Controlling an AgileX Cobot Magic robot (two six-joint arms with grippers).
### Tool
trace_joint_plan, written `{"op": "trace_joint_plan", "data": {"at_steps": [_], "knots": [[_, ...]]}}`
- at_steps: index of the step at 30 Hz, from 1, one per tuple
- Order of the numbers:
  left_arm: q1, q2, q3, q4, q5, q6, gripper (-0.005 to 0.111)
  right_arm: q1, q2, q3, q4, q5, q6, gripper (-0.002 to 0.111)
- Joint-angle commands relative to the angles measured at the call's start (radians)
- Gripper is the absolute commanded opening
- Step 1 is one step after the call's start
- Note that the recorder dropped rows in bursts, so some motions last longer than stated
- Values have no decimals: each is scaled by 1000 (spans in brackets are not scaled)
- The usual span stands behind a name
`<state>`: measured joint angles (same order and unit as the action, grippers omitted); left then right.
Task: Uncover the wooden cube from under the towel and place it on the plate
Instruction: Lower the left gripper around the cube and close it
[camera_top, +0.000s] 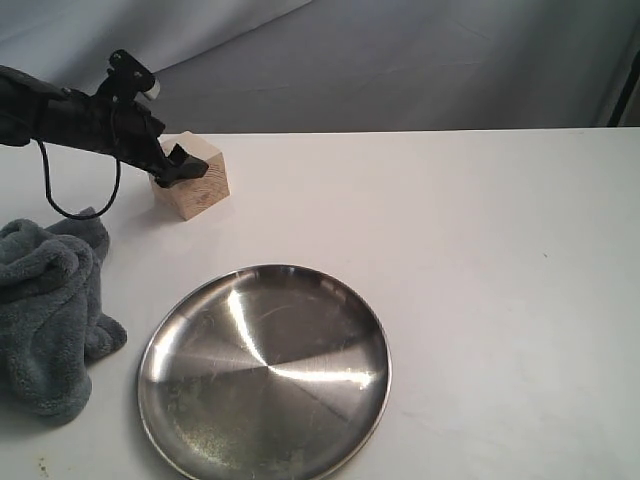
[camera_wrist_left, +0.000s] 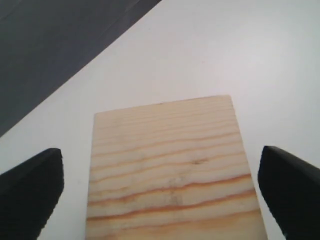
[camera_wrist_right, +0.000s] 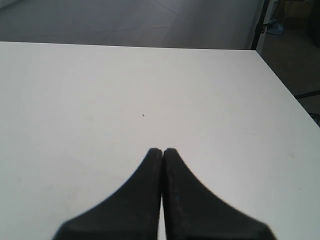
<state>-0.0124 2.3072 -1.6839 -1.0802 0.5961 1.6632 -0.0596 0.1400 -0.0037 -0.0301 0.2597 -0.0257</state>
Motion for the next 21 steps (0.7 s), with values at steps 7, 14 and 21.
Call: {"op": "trace_joint_plan", "data": {"at_steps": [7, 14, 21], "knots": [[-3, 63, -8, -18, -65, 17, 105, 2, -6, 4, -4, -6, -1, 0], [-5, 70, -8, -95, -101, 19, 104, 2, -6, 4, -4, -6, -1, 0], [-10, 70, -8, -86, -64, 19, 61, 2, -6, 4, -4, -6, -1, 0]]}}
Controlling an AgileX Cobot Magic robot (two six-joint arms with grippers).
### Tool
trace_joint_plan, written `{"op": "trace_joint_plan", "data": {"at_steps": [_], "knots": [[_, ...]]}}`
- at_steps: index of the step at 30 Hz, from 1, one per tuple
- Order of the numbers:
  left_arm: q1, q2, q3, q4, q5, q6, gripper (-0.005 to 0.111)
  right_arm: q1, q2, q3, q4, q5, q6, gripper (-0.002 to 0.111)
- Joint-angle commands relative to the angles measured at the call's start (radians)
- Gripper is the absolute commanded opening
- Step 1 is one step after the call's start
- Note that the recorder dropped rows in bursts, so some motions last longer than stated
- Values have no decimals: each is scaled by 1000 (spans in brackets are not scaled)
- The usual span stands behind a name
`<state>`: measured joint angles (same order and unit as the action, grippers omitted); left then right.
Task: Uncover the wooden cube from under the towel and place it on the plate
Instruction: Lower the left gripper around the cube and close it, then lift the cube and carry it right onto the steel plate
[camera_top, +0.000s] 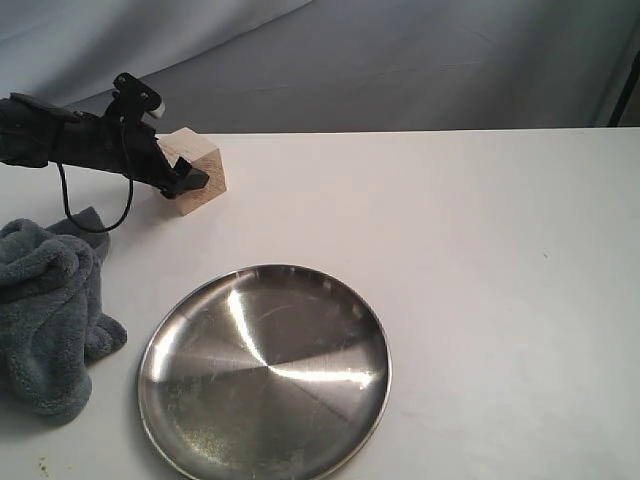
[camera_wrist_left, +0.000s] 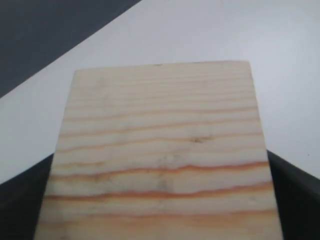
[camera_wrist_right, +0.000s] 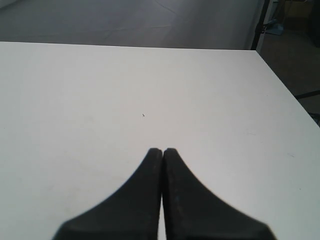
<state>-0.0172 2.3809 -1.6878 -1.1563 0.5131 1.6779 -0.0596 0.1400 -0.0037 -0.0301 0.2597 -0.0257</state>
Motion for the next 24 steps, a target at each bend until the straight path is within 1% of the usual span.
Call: {"op": "trace_joint_plan", "data": {"at_steps": [1, 2, 3, 4, 6, 9, 12, 14, 16, 18, 19, 24], "knots": [[-6, -3, -4, -5, 29, 4, 51, 2, -6, 4, -4, -6, -1, 0], [-6, -3, -4, 1, 43, 4, 40, 2, -6, 4, -4, -6, -1, 0], [-6, -3, -4, 0, 59, 4, 33, 2, -6, 4, -4, -6, -1, 0], [-6, -3, -4, 0, 79, 4, 15, 2, -6, 4, -4, -6, -1, 0], [-6, -3, -4, 0, 98, 4, 0, 2, -6, 4, -4, -6, -1, 0], [-6, -3, -4, 0, 113, -1, 0, 2, -6, 4, -4, -6, -1, 0], [-6, -23, -4, 16, 206, -10, 0, 2, -6, 4, -4, -6, -1, 0], [-6, -59, -4, 59, 233, -66, 0, 2, -6, 4, -4, -6, -1, 0], [-6, -108, -4, 138, 257, -144, 0, 2, -6, 4, -4, -6, -1, 0], [-6, -155, -4, 212, 308, -209, 0, 2, -6, 4, -4, -6, -1, 0], [-6, -183, -4, 244, 361, -245, 0, 2, -6, 4, -4, -6, -1, 0], [-6, -245, 5, 288, 499, -320, 0, 2, -6, 4, -4, -6, -1, 0]]}}
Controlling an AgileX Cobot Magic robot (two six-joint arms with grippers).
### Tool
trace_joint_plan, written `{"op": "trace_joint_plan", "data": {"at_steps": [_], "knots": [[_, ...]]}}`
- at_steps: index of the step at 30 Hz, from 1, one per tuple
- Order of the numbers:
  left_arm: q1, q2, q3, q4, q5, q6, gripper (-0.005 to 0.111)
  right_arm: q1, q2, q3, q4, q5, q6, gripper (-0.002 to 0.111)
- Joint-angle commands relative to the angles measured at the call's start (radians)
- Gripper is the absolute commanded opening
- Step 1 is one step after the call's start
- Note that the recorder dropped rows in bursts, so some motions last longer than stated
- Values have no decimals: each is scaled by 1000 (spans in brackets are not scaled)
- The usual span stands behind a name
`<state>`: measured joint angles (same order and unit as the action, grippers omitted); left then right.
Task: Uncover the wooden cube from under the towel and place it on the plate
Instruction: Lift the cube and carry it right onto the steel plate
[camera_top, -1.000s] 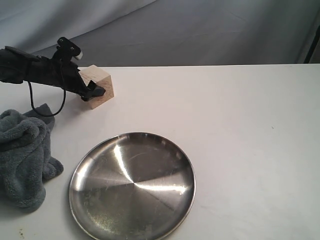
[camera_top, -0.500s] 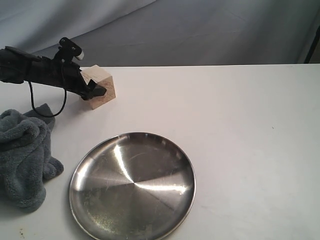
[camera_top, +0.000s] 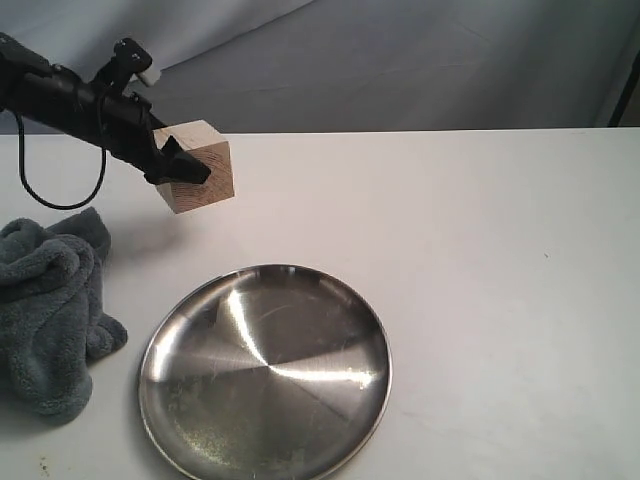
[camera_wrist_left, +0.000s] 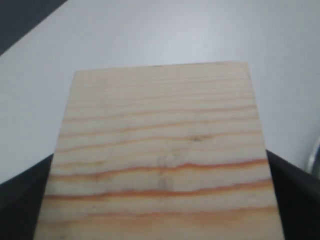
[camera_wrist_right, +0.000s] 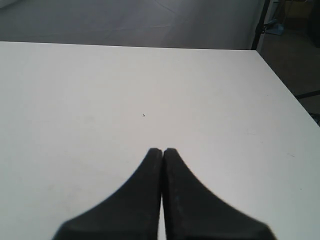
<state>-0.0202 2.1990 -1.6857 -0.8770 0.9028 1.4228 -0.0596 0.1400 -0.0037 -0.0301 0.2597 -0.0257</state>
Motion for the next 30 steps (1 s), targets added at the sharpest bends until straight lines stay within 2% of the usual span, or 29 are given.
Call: {"op": "trace_joint_plan", "data": {"at_steps": [1, 7, 12, 15, 22, 25, 30], "knots": [[-3, -77, 13, 9, 131, -67, 0, 2, -6, 4, -4, -6, -1, 0], [-7, -185, 133, 2, 175, -58, 0, 2, -6, 4, -4, -6, -1, 0], [-41, -311, 347, -83, 70, 78, 0, 2, -6, 4, -4, -6, -1, 0], [-95, -400, 487, -175, -51, 187, 0, 2, -6, 4, -4, -6, -1, 0], [-238, -533, 790, -516, -287, 503, 0, 2, -6, 4, -4, -6, -1, 0], [-259, -548, 869, -596, -322, 549, 0, 2, -6, 4, -4, -6, -1, 0], [-259, -549, 959, -719, -294, 672, 0, 2, -6, 4, -4, -6, -1, 0]]}}
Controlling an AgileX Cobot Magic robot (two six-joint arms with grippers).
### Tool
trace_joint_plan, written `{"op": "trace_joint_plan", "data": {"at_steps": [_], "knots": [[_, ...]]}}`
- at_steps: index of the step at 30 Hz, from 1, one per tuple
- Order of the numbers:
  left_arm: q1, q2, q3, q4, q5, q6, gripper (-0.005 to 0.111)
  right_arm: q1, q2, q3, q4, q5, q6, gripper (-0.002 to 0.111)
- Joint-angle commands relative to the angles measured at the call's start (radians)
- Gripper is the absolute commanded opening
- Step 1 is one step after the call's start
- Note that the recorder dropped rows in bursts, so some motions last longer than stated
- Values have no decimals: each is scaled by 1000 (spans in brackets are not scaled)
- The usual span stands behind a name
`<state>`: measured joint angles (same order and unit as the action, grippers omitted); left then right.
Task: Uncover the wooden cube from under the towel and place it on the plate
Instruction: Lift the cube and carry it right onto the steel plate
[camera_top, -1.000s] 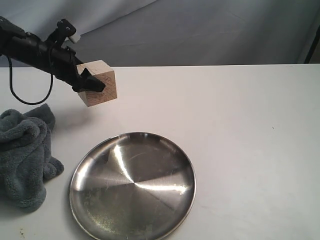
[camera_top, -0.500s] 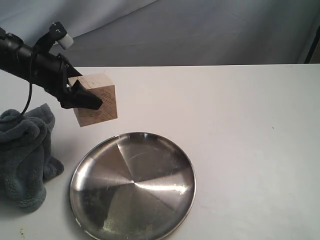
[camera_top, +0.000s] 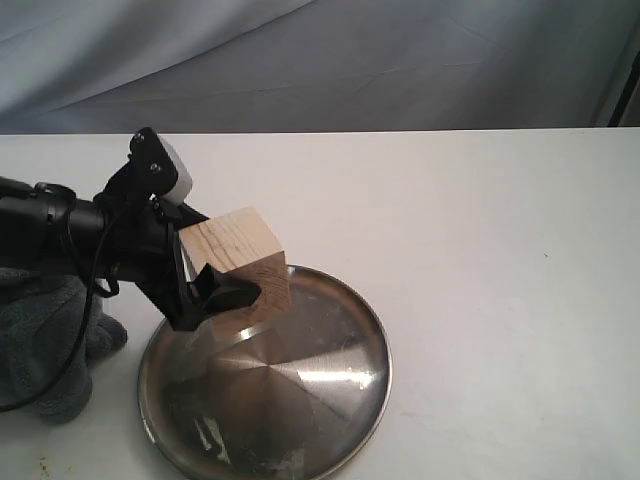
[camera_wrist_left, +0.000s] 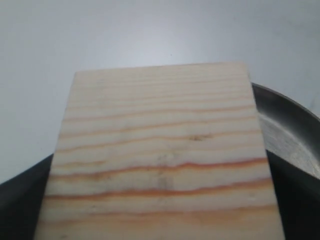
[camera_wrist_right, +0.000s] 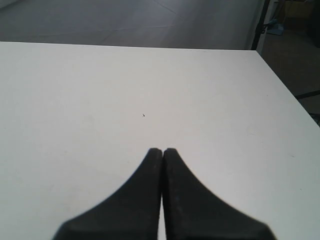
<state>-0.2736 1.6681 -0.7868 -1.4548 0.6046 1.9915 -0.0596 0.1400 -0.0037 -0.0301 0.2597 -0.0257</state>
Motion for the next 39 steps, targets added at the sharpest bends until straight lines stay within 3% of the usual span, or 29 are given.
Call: {"op": "trace_joint_plan", "data": {"at_steps": [1, 9, 14, 19, 24, 39], "knots": [[-6, -18, 77, -147, 4, 103, 0, 2, -6, 4, -4, -6, -1, 0], [-10, -17, 132, -137, 16, 103, 0, 2, -6, 4, -4, -6, -1, 0], [-63, -14, 130, -137, 17, 103, 0, 2, -6, 4, -4, -6, -1, 0], [-103, -14, 130, -144, -78, 103, 0, 2, -6, 4, -4, -6, -1, 0], [-103, -14, 130, -215, -80, 103, 0, 2, -6, 4, -4, -6, -1, 0], [-103, 108, 117, -244, -26, 103, 1, 2, -6, 4, -4, -6, -1, 0]]}}
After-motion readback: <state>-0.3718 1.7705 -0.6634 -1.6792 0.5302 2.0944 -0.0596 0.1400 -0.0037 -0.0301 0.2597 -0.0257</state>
